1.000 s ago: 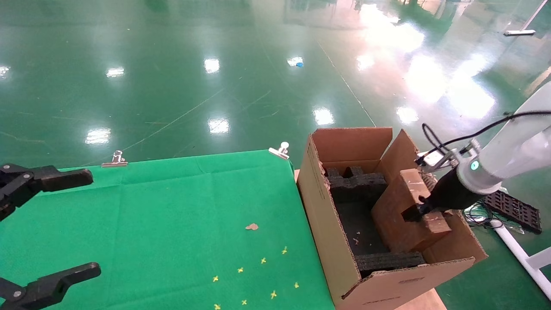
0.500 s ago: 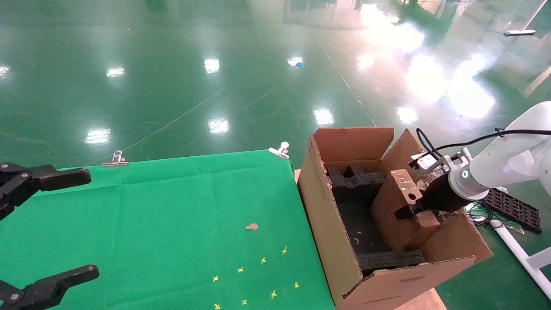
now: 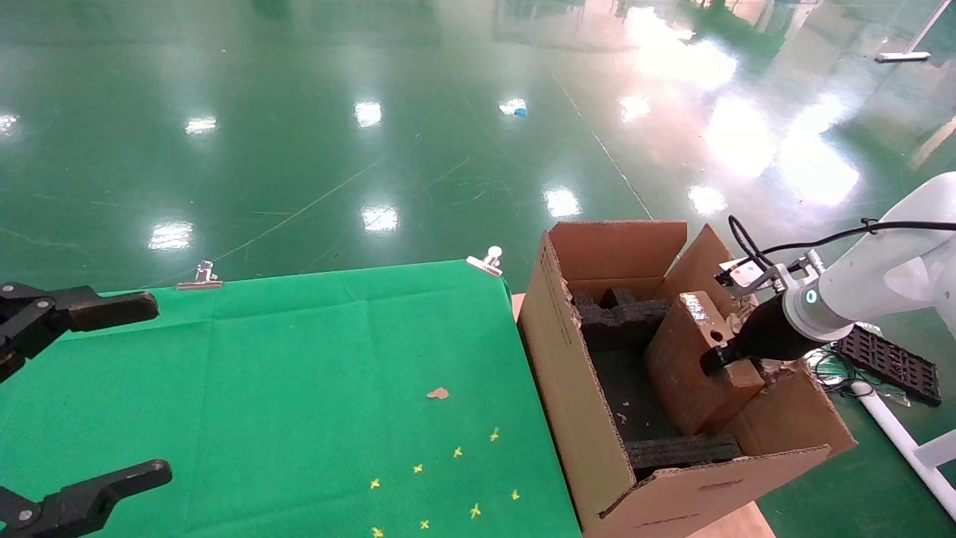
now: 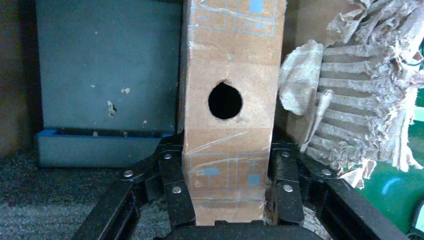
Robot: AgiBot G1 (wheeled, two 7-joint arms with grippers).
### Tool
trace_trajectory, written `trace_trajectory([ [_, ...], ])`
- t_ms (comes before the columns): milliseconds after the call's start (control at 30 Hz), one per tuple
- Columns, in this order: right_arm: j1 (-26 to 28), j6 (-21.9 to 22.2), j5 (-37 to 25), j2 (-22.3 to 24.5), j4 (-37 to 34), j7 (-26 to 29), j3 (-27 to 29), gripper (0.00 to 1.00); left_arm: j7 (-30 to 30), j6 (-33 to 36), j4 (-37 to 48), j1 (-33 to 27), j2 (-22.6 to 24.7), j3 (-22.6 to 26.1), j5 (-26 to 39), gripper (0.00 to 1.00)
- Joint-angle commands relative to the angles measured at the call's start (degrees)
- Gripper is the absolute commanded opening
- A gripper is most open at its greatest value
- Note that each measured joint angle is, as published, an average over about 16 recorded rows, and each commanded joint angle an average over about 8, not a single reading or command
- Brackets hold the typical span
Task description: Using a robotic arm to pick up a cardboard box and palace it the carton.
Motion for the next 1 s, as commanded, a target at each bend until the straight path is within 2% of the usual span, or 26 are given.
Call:
trace_trajectory([
  [33,0.11,-0.24,-0.12,-0.07,0.0,-0.01,-0.09,1.0,0.0,0.0,0.0,0.0,0.0,0.01,0.0,1.0],
  [333,3.64,-3.34,-0.73,-0.5,0.37,-0.74,-0.5,1.0,0.02,-0.02,0.0,-0.01,-0.02,0.04,-0.03,1.0],
  [633,17.71,-11.2,-0.42,0.02,1.74,-5.85,-0.16,1.0,0.03,-0.03,0.0,-0.02,-0.03,0.07,-0.05,1.0],
  [800,24.31,-11.68,0.98,0.93,2.46,-9.84,0.94,1.0,0.04,-0.04,0.0,-0.02,-0.03,0.08,-0.06,1.0],
  [1000,27.67,-11.23,3.1,2.33,3.36,-13.0,2.71,1.0,0.05,-0.05,0.01,-0.01,-0.04,0.1,-0.07,1.0],
])
